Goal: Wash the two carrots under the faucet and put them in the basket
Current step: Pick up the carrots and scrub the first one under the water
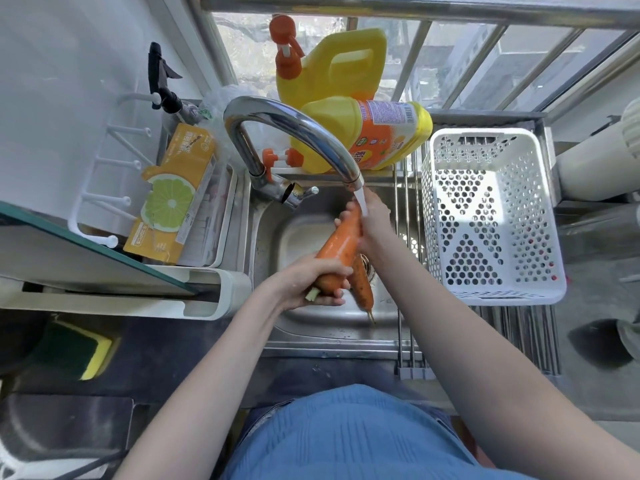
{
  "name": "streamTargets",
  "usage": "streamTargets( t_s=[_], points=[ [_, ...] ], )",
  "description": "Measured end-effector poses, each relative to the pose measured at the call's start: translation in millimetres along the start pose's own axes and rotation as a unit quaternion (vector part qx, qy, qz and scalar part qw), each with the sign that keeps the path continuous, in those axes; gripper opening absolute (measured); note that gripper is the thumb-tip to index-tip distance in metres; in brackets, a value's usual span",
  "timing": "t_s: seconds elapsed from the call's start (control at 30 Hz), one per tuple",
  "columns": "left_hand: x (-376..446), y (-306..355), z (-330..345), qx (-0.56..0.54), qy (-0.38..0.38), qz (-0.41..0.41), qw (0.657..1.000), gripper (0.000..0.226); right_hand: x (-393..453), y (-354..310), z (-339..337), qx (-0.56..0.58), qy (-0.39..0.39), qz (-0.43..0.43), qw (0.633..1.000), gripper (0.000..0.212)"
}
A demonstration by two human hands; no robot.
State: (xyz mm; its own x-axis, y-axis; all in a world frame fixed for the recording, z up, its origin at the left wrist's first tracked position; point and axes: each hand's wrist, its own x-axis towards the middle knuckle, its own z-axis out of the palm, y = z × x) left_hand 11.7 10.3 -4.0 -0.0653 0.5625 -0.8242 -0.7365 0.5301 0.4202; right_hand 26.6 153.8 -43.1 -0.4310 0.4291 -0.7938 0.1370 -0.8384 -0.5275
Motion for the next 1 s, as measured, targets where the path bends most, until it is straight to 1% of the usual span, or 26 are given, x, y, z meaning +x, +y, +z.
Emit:
streamTargets(
  t_s=[0.07,0.13,0.2,0.23,0.27,0.33,0.37,0.43,0.47,0.5,0.53,0.6,0.63,0.7,0.73,0.77,0.8,0.83,0.9,0.93,0.97,1.0],
  points=[
    [1,-5,6,0.088,0.072,0.056,0.992,0.046,0,-4,5,-0.071,0.042,-0.021,0.996,0.008],
    [3,-9,8,0.182,0.148,0.106,0.966,0.055,2,-7,9,-0.095,0.091,-0.032,0.991,0.010],
    [6,-11,8,0.311,0.223,0.149,0.912,0.063,6,-6,7,-0.124,0.115,-0.055,0.984,0.013],
    [6,-13,8,0.368,0.246,0.163,0.882,0.071,10,-6,5,-0.143,0.113,-0.059,0.981,0.014],
    [5,-14,9,0.415,0.254,0.175,0.856,0.079,11,-7,4,-0.156,0.113,-0.054,0.980,0.015],
    [4,-19,15,0.491,0.252,0.203,0.809,0.089,13,-13,3,-0.138,0.138,-0.002,0.981,0.018],
    [4,-21,17,0.517,0.258,0.220,0.786,0.089,14,-16,2,-0.122,0.148,0.020,0.981,0.020],
    [8,-25,18,0.554,0.278,0.239,0.747,0.090,13,-22,3,-0.113,0.154,0.035,0.981,0.025],
    [10,-25,19,0.562,0.285,0.234,0.740,0.090,10,-25,4,-0.111,0.149,0.035,0.982,0.027],
    [12,-24,19,0.548,0.287,0.219,0.755,0.089,9,-26,5,-0.109,0.139,0.034,0.984,0.027],
    [14,-20,18,0.517,0.289,0.200,0.780,0.082,7,-26,7,-0.104,0.126,0.036,0.986,0.028],
    [18,-8,16,0.457,0.272,0.152,0.833,0.058,3,-24,11,-0.097,0.092,0.037,0.990,0.028],
    [20,-3,14,0.418,0.242,0.132,0.866,0.053,2,-24,12,-0.095,0.077,0.038,0.992,0.029],
    [22,4,11,0.267,0.132,0.107,0.948,0.049,0,-25,13,-0.088,0.033,0.054,0.994,0.030],
    [22,5,10,0.179,0.079,0.100,0.976,0.044,-2,-26,14,-0.079,0.004,0.070,0.994,0.029],
    [22,5,11,0.089,0.031,0.088,0.992,0.039,-6,-28,14,-0.066,-0.026,0.084,0.994,0.028],
    [23,4,11,0.000,-0.018,0.074,0.997,0.036,-9,-30,15,-0.051,-0.055,0.095,0.993,0.028],
    [23,3,13,-0.088,-0.070,0.060,0.992,0.036,-13,-31,15,-0.037,-0.086,0.103,0.990,0.030],
    [25,1,18,-0.232,-0.172,0.051,0.956,0.043,-18,-33,16,-0.027,-0.148,0.109,0.983,0.041],
    [28,0,19,-0.276,-0.204,0.052,0.938,0.046,-19,-34,17,-0.031,-0.162,0.108,0.980,0.044],
    [29,1,20,-0.302,-0.223,0.048,0.926,0.049,-19,-35,19,-0.036,-0.163,0.108,0.980,0.043],
    [29,5,21,-0.308,-0.226,0.043,0.923,0.049,-17,-35,19,-0.043,-0.147,0.104,0.983,0.039]
  ],
)
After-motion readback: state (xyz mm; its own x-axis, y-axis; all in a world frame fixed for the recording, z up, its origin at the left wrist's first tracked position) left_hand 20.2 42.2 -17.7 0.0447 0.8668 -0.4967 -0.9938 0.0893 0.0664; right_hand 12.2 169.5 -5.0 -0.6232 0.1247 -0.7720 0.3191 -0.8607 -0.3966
